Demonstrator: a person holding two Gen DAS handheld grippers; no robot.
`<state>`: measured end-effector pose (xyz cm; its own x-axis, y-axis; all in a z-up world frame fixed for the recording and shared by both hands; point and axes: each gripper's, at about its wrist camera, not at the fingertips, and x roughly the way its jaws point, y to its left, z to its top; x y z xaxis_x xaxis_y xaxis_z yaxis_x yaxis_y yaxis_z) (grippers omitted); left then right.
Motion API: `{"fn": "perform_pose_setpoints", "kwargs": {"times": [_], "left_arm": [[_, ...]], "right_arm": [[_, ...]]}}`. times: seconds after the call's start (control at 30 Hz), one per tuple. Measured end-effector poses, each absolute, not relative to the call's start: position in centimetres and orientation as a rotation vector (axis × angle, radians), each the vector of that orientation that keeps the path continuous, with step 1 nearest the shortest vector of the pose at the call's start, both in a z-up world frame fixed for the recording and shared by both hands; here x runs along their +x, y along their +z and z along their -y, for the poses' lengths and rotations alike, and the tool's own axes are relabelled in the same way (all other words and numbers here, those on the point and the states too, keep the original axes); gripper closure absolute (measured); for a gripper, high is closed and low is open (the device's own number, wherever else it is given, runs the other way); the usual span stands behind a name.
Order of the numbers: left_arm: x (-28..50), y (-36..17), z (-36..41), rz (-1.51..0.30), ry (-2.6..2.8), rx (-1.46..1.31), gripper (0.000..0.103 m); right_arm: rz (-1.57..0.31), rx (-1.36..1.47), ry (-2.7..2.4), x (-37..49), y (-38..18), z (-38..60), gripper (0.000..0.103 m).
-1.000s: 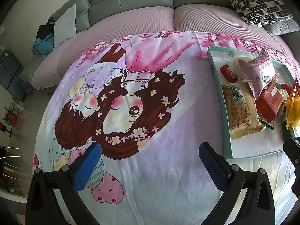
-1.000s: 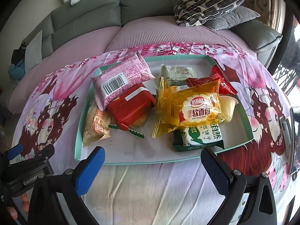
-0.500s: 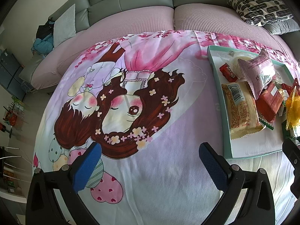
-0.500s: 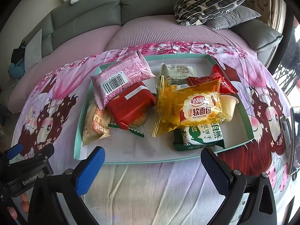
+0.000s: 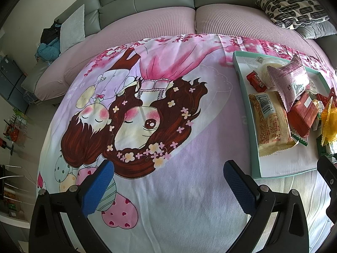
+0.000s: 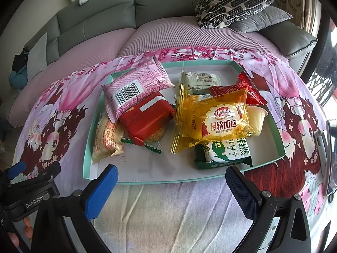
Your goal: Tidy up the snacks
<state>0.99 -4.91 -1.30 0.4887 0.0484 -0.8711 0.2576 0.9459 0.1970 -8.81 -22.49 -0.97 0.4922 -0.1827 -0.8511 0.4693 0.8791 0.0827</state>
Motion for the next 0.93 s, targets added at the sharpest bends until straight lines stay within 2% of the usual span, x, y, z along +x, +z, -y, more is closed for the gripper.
{"fn": "perform_pose_setpoints", "kwargs": {"times": [0.93], "left_arm": [[0.83,-0.64,4.78,-1.025,-0.147,0.307,0.0]], "right_arm": [[-0.989,0.325,-0.403,-9.04,-1.35,22.44,0.0]]}}
